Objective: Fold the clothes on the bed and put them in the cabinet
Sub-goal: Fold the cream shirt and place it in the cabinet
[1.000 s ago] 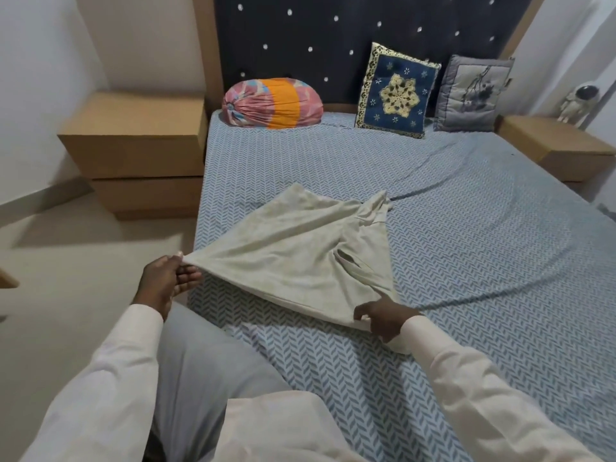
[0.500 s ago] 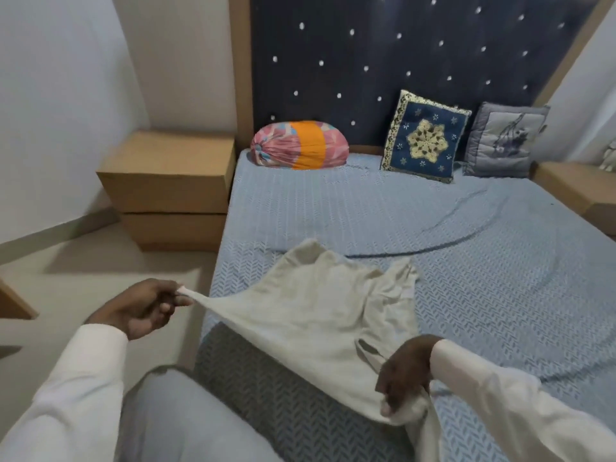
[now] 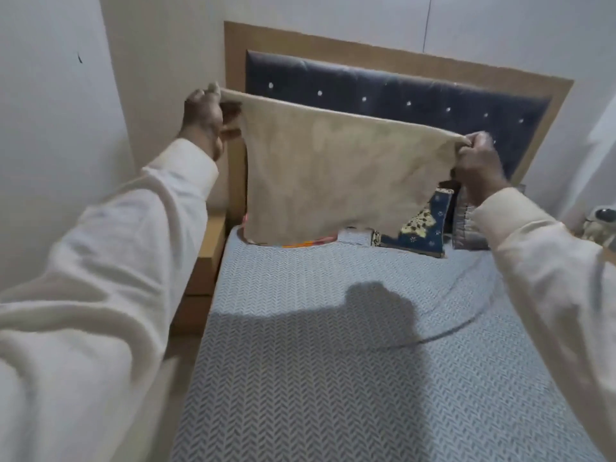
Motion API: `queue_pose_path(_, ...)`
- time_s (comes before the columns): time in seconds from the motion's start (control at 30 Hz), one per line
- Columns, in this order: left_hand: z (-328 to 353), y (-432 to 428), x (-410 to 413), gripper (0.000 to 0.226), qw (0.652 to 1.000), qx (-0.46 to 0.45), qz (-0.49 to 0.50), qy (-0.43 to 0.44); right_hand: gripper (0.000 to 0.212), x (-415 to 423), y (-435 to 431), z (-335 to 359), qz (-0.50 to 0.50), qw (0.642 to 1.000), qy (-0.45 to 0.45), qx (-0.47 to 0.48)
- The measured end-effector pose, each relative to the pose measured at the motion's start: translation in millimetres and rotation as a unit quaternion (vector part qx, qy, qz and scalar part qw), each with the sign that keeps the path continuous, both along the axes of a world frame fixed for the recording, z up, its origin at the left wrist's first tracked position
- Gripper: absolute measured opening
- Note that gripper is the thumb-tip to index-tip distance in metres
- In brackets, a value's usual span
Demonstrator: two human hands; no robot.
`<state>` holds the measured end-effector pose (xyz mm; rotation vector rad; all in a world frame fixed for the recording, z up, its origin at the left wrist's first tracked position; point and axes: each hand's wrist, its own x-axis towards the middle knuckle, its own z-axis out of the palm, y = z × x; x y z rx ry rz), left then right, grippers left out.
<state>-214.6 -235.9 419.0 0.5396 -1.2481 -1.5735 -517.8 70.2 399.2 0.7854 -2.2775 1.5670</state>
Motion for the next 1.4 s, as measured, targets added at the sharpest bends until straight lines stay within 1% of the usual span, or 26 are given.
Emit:
queue_pose_path(0.03, 9.9, 2.2, 0.7, 0.023, 1.0, -0.016, 0.003, 0.006, 0.022, -3.7, -1.0, 5.3, -0.019, 0.999, 0.02, 0.032)
queue_pose_path(0.1, 12.3, 5.7, 4.1, 0.021, 1.0, -0.016, 0.013, 0.012, 0.02, 2.8, 1.8, 5.8, -0.043, 0.987, 0.087, 0.126)
queue_pose_path(0.17, -12.4, 2.4, 7.7, 0.02, 0.999, -0.009, 0.032, -0.01, 0.014, 4.5, 3.5, -10.0, -0.03, 0.97, 0.149, 0.19)
queue_pose_path(0.23, -53.6, -4.8, 9.8, 0.021, 0.997, 0.007, 0.057, -0.059, 0.012, -0.7, 0.9, -35.6, -0.033, 0.956, 0.171, 0.236)
queue_pose_path(0.37, -158.5, -5.3, 16.6, 0.021, 0.984, 0.087, 0.083, -0.132, 0.015, 4.3, -6.7, -108.9, -0.032, 0.946, 0.144, 0.29)
queue_pose_path(0.43, -209.7, 9.1, 23.4, 0.021, 0.973, 0.147, 0.073, -0.16, 0.018, 7.5, -5.3, -152.6, -0.028, 0.946, 0.097, 0.308)
queue_pose_path(0.5, -262.2, 32.3, 32.6, 0.022, 0.959, 0.22, 0.04, -0.173, 0.021, 15.6, 1.5, -196.3, -0.022, 0.932, 0.077, 0.353)
queue_pose_path(0.57, -312.0, 50.6, 46.1, 0.017, 0.944, 0.281, 0.021, -0.174, 0.02, 27.1, 11.0, -234.1, -0.018, 0.906, 0.084, 0.416)
queue_pose_path(0.63, -355.4, 66.5, 61.9, 0.017, 0.932, 0.314, 0.017, -0.18, 0.013, 37.7, 25.6, -267.5, -0.007, 0.878, 0.081, 0.472)
queue_pose_path(0.67, -373.1, 78.7, 69.6, 0.016, 0.926, 0.326, 0.012, -0.188, 0.008, 40.8, 35.1, -282.5, -0.005, 0.866, 0.064, 0.495)
queue_pose_path(0.7, -387.4, 90.0, 76.3, 0.014, 0.92, 0.333, 0.003, -0.206, 0.005, 40.6, 45.6, -297.4, -0.002, 0.867, 0.037, 0.497)
queue_pose_path(0.73, -404.4, 101.4, 85.7, 0.012, 0.913, 0.339, -0.001, -0.228, 0.01, 43.2, 56.2, -312.1, 0.004, 0.868, 0.019, 0.496)
queue_pose_path(0.8, -430.7, 119.2, 98.7, 0.013, 0.897, 0.344, -0.016, -0.277, 0.015, 49.3, 74.3, -330.9, 0.014, 0.856, 0.034, 0.515)
queue_pose_path(0.9, -454.5, 139.5, 125.7, 0.01, 0.882, 0.327, -0.041, -0.337, 0.013, 75.5, 100.1, -342.2, 0.027, 0.822, 0.089, 0.562)
queue_pose_path(0.93, -454.1, 149.4, 136.8, 0.009, 0.878, 0.316, -0.042, -0.357, 0.014, 85.6, 110.0, -344.6, 0.041, 0.809, 0.093, 0.579)
queue_pose_path(0.97, -455.0, 155.2, 149.2, 0.011, 0.876, 0.301, -0.034, -0.376, 0.016, 93.8, 117.4, -348.2, 0.052, 0.801, 0.094, 0.589)
queue_pose_path(1.03, -451.1, 163.3, 176.1, 0.016, 0.871, 0.271, 0.008, -0.41, 0.028, 107.8, 133.2, -357.5, 0.074, 0.787, 0.088, 0.606)
queue_pose_path(1.1, -444.8, 170.6, 199.0, 0.018, 0.859, 0.21, 0.043, -0.464, 0.035, 124.2, 151.1, -364.7, 0.084, 0.788, 0.096, 0.602)
queue_pose_path(1.13, -440.4, 173.0, 206.0, 0.018, 0.846, 0.177, 0.029, -0.502, 0.034, 129.2, 157.2, -367.3, 0.084, 0.795, 0.106, 0.591)
queue_pose_path(1.2, -432.0, 191.3, 214.6, 0.016, 0.807, 0.124, -0.045, -0.576, 0.027, 138.9, 176.3, -367.5, 0.066, 0.817, 0.123, 0.56)
queue_pose_path(1.27, -432.0, 210.4, 219.1, 0.013, 0.773, 0.112, -0.101, -0.616, 0.025, 144.0, 196.6, -370.1, 0.047, 0.832, 0.139, 0.536)
queue_pose_path(1.33, -435.2, 222.0, 223.5, 0.016, 0.755, 0.1, -0.135, -0.633, 0.026, 148.7, 214.3, -372.3, 0.039, 0.829, 0.155, 0.536)
queue_pose_path(1.4, -429.6, 231.9, 230.6, 0.011, 0.727, 0.06, -0.152, -0.667, 0.027, 162.8, 229.8, -374.9, 0.031, 0.818, 0.178, 0.546)
